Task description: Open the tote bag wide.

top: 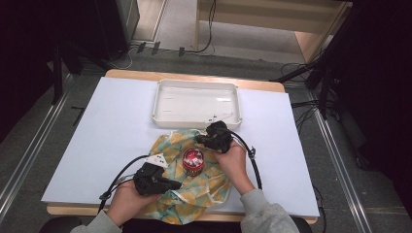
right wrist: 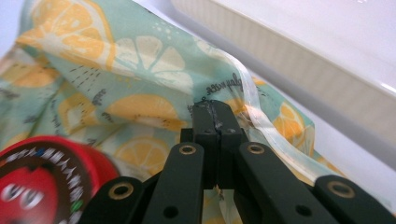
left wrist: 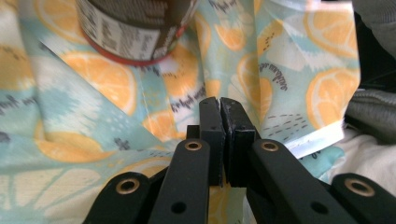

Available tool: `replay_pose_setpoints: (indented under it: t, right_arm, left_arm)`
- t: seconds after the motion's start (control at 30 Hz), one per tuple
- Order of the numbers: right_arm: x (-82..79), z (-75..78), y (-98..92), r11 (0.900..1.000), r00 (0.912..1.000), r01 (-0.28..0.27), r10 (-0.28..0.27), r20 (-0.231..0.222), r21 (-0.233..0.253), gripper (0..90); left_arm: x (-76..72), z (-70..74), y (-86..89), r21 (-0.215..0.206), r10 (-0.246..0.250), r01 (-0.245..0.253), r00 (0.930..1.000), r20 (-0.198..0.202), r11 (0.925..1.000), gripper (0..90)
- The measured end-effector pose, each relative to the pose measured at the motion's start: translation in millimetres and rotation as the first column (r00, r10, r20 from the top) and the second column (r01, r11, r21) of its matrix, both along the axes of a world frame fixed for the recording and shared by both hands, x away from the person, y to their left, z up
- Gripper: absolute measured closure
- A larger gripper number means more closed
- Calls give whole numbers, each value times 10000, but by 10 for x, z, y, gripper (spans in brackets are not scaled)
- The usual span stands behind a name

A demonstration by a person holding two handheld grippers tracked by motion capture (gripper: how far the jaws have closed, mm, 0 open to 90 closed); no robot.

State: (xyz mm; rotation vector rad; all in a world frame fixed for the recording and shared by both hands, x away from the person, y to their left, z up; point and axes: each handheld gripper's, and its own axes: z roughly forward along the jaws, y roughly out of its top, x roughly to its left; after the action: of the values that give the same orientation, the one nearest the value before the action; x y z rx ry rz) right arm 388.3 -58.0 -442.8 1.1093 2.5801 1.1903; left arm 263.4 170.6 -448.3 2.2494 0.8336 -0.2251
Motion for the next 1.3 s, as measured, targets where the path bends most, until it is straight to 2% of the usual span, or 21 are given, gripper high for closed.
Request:
replay_pose_setpoints:
  t: [0.23,0.37,0.63,0.7,0.8,0.87,0.9,0.93,1.07,1.13,1.17,1.2,1.27,1.3]
  right_arm:
    - [89,-84,75,9999,10000,86,-86,-9,90,900]
    - [151,-204,105,9998,9999,154,-154,-11,-116,900]
    - [202,-300,138,9992,9994,335,-334,41,-206,900]
    - [214,-309,136,9992,9993,381,-380,45,-90,900]
    - [229,-323,142,9991,9987,403,-400,303,-89,900]
    - [238,-330,145,9986,9972,502,-493,570,-156,900]
    - [247,-337,142,9983,9970,589,-586,504,-49,900]
    - [252,-340,135,9980,9967,629,-627,509,-23,900]
    - [251,-333,141,9976,9965,697,-694,459,-40,900]
    - [251,-290,97,9967,9971,761,-761,-32,271,900]
    - [248,-271,78,9968,9974,720,-716,-112,353,900]
    - [237,-238,49,9966,9975,693,-686,-166,436,900]
    - [217,-197,19,9968,9978,658,-652,-156,453,900]
    - [164,-94,-41,9972,9987,507,-504,-57,547,900]
  left_arm:
    - [-59,-62,-8,16,-132,132,9999,22,9999,886]
    - [-78,-115,-3,9,-157,158,9998,-145,9999,886]
    - [-135,-149,-66,124,-342,342,9994,-60,9993,886]
    - [-151,-158,-79,173,-429,430,9991,-70,9989,886]
    - [-170,-160,-89,192,-486,488,9987,-136,9986,887]
    - [-185,-173,-98,214,-699,705,9971,-306,9973,887]
    - [-217,-175,-110,229,-933,945,9944,-493,9953,891]
    - [-239,-171,-116,261,-971,982,9943,-434,9948,891]
    - [-256,-164,-110,260,-1013,1025,9940,-409,9944,881]
    - [-232,-141,-87,162,-876,882,9955,-353,9960,869]
    - [-199,-111,-55,-62,-783,781,9960,-426,9969,869]
    - [-199,-111,-55,-62,-783,781,9960,-426,9969,868]
    - [-159,-65,-13,-205,-511,501,9975,-483,9985,865]
    - [-141,-28,10,-216,-390,382,9984,-400,9990,859]
